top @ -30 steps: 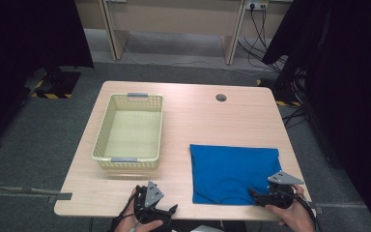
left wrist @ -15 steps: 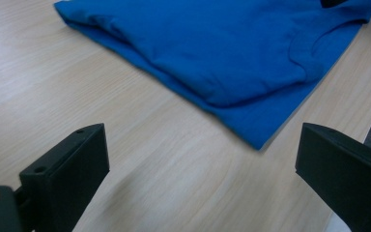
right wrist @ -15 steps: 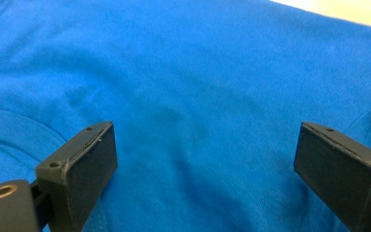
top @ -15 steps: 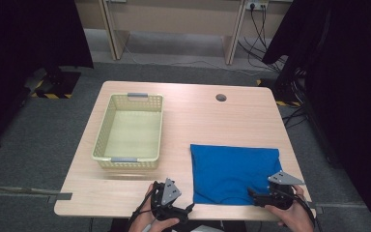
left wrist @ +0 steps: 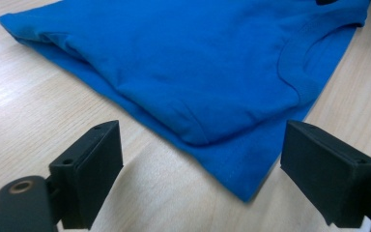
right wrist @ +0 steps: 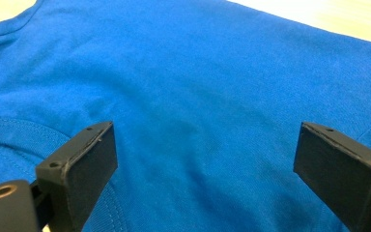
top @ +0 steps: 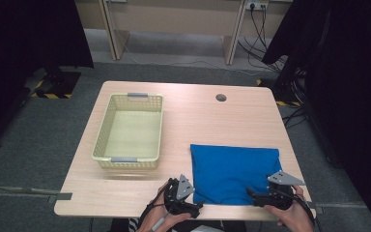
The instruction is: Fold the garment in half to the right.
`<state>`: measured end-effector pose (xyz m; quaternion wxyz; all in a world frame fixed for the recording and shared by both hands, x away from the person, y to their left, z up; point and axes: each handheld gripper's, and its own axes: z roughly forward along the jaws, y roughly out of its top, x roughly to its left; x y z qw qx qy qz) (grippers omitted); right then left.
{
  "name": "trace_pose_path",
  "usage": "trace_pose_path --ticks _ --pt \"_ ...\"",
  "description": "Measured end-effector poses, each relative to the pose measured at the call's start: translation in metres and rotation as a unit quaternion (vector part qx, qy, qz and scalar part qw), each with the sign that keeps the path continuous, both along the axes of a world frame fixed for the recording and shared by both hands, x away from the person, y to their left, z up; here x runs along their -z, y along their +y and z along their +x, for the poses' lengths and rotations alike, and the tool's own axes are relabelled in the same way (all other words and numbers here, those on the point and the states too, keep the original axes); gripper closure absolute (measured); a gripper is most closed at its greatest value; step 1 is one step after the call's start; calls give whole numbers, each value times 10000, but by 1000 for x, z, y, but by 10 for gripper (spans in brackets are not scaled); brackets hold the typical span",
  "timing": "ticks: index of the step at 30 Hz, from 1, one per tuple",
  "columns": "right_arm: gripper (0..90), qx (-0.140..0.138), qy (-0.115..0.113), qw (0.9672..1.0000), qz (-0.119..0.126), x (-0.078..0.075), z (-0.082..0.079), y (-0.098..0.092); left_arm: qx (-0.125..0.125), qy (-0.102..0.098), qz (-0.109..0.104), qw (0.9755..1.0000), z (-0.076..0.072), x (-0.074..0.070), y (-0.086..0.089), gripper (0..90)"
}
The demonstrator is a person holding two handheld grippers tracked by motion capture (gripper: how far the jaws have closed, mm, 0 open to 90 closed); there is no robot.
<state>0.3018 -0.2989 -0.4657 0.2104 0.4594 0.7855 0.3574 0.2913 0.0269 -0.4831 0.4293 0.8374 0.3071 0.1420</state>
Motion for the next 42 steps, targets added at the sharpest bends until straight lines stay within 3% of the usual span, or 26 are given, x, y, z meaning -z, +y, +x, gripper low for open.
trace_pose_path --ticks 5,10,15,21,29,42 --pt "84 -10 -19 10000 0 -1 0 1 81 189 110 9997 4 1 -7 202" --pt "84 -26 -5 10000 8 -1 -1 2 142 192 168 9996 5 0 -11 266" --pt "86 -79 -7 10000 1 -1 -1 4 229 245 230 9992 9 -5 -14 492" --pt "87 -127 -28 9999 6 -3 0 6 238 329 171 9990 12 -6 -13 648" --pt "89 -311 -80 9995 -46 -11 9 21 277 358 153 9989 14 -6 -12 674" --pt "97 -709 51 9975 32 -16 56 63 331 373 103 9987 13 -5 -12 721"
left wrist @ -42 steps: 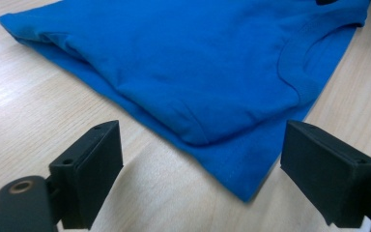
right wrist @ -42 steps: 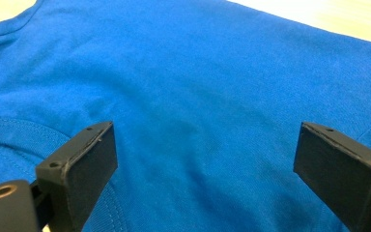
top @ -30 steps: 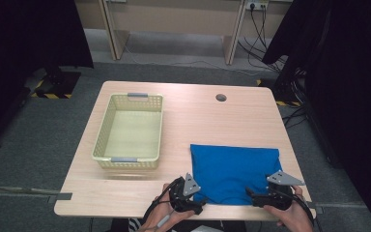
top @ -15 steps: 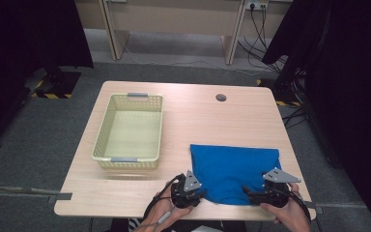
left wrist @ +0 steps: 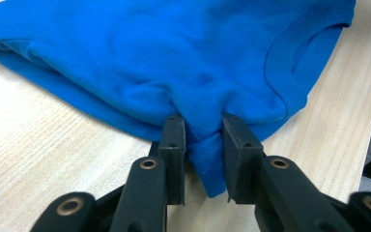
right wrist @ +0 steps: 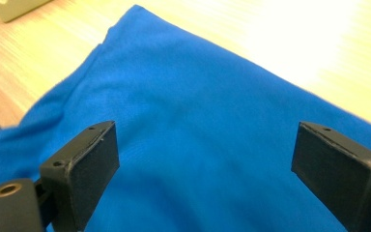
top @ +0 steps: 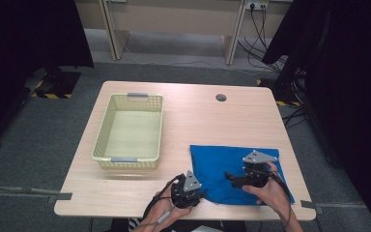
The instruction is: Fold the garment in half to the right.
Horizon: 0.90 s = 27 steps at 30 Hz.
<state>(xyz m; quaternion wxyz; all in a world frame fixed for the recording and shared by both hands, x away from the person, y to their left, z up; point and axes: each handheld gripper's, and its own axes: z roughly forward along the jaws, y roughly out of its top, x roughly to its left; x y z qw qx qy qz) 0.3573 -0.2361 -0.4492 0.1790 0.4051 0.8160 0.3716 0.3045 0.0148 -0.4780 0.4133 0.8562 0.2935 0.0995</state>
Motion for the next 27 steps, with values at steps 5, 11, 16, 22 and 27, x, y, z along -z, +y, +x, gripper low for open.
trace_pose_path --ticks 5,11,16,22,27 --pt "96 -80 -40 10000 36 -4 11 11 -5 26 4 10000 0 0 0 731" --pt "101 -131 -53 9999 48 -6 22 20 -28 42 -17 10000 0 0 0 732" --pt "115 -204 -28 9998 66 -5 31 30 -29 30 -52 10000 0 0 0 734" --pt "130 -291 -22 9996 37 -5 41 44 -9 22 -61 10000 0 1 1 735" --pt "143 -342 -32 9994 42 -7 50 56 -4 -8 -64 10000 -1 1 1 735"
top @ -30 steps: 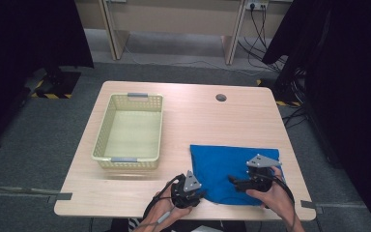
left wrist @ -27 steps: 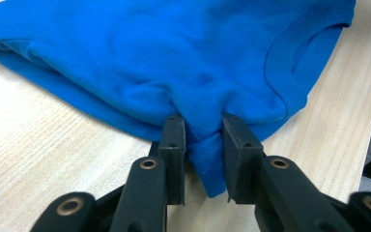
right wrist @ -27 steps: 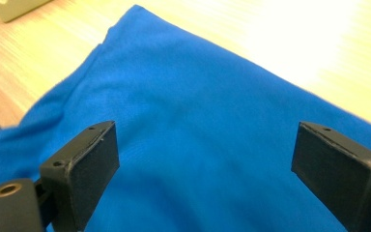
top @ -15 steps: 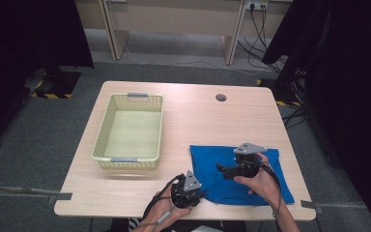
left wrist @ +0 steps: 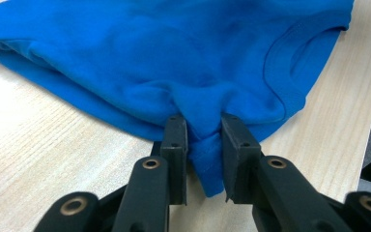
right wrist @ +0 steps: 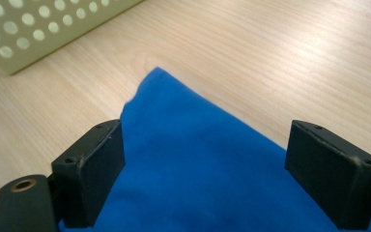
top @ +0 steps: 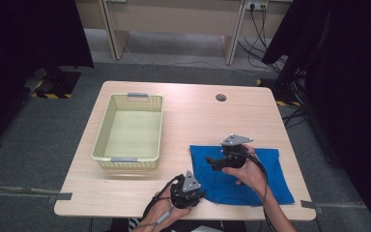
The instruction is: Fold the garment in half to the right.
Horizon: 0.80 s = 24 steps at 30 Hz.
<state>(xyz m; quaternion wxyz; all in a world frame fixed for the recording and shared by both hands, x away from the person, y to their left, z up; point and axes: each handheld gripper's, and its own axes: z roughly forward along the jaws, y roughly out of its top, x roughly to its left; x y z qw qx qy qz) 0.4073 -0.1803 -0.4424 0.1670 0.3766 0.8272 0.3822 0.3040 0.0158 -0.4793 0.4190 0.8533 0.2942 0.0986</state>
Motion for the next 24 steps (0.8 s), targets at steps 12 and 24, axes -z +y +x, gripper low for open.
trace_pose_path --ticks 12,24 --pt "168 -164 36 9999 -43 5 18 27 41 13 -48 10000 -1 1 0 736" --pt "300 -453 0 9989 -67 14 29 41 2 7 -9 10000 1 0 0 736"
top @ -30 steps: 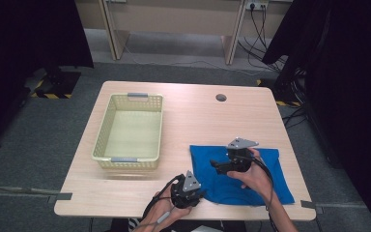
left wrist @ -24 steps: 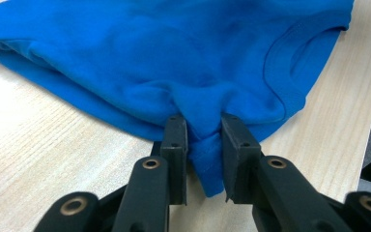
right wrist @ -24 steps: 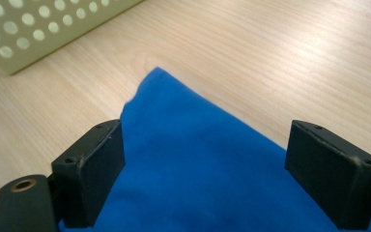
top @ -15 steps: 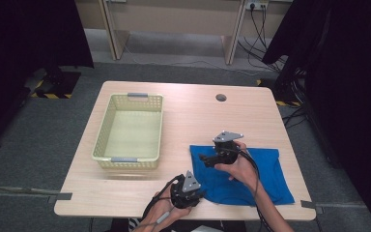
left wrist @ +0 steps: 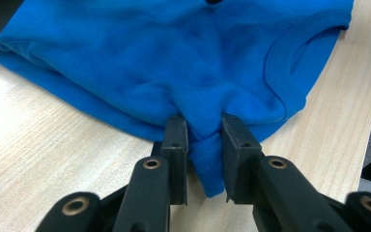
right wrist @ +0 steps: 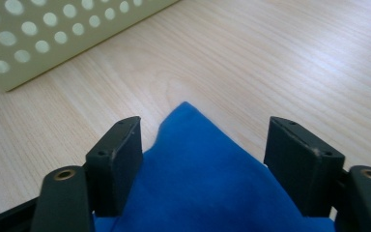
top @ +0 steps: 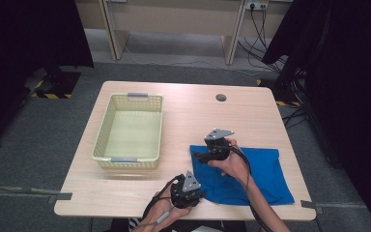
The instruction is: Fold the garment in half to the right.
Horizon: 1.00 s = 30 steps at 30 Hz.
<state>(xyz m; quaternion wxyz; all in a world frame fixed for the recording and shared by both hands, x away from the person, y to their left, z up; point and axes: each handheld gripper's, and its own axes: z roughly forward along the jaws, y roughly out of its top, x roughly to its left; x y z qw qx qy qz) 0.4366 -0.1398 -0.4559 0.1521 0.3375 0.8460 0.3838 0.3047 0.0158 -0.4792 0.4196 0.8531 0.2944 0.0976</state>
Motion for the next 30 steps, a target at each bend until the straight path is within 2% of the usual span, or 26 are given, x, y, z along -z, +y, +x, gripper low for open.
trace_pose_path --ticks 8,10,11,14,19,25,30 --pt "370 -177 23 9997 -164 5 10 15 -2 -23 -15 10000 -1 1 1 736" --pt "413 -208 70 9994 -253 8 13 18 5 -22 -2 10000 0 0 0 736" --pt "453 -226 164 9992 -297 12 15 19 -3 -18 -18 10000 0 0 0 736" --pt "532 -268 221 9991 -242 17 17 18 2 -39 -26 10000 -1 1 1 735" --pt "680 -340 260 9987 -275 15 16 16 -10 -54 -40 10000 0 1 1 736" --pt "750 -348 249 9990 -156 11 14 13 -20 -31 38 10000 -1 -1 1 745" --pt "761 -341 173 9993 19 -1 11 14 -25 -48 79 10000 -2 -9 6 752"
